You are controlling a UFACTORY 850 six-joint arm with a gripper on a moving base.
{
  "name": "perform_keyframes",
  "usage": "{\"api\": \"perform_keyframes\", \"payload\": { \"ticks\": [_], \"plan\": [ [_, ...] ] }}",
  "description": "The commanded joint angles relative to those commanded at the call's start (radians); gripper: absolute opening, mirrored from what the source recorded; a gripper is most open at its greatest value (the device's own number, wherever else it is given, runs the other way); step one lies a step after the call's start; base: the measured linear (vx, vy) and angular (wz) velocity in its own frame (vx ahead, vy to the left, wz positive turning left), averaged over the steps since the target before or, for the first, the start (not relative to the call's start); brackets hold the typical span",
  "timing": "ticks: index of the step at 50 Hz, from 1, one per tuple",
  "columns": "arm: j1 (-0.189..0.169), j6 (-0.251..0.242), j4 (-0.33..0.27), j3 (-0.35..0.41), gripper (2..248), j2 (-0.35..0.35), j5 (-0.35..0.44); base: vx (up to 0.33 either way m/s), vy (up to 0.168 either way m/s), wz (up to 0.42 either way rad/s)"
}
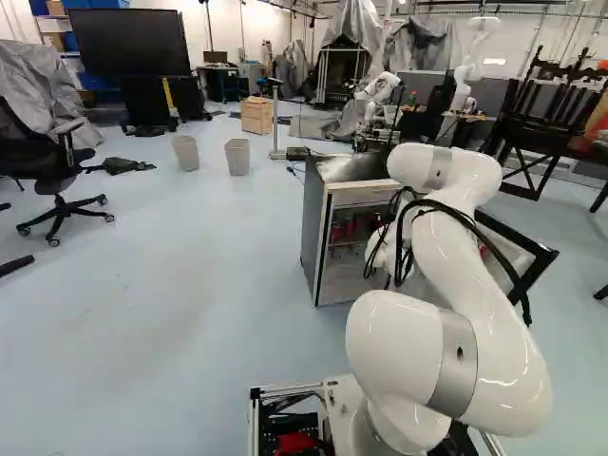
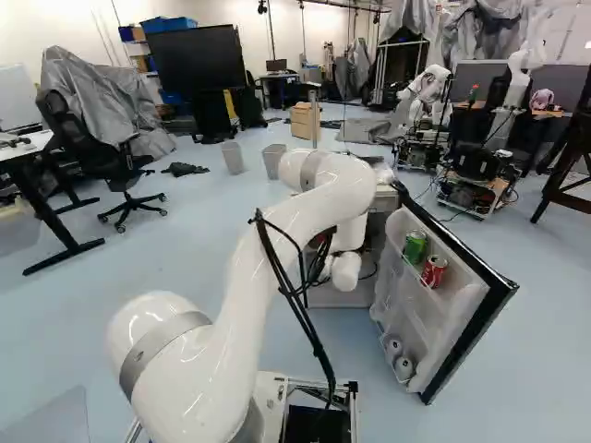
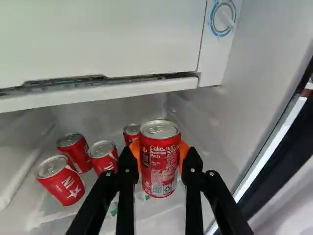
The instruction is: Grab a drink from the fridge
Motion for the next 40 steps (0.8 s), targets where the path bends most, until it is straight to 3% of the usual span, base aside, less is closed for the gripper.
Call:
{"api": "perform_keyframes", "payload": {
  "ticks": [40],
  "plan": [
    [0.009,0.0,0.0,0.356,96,0.276,0.0,0.0,0.0,0.0]
  ]
}}
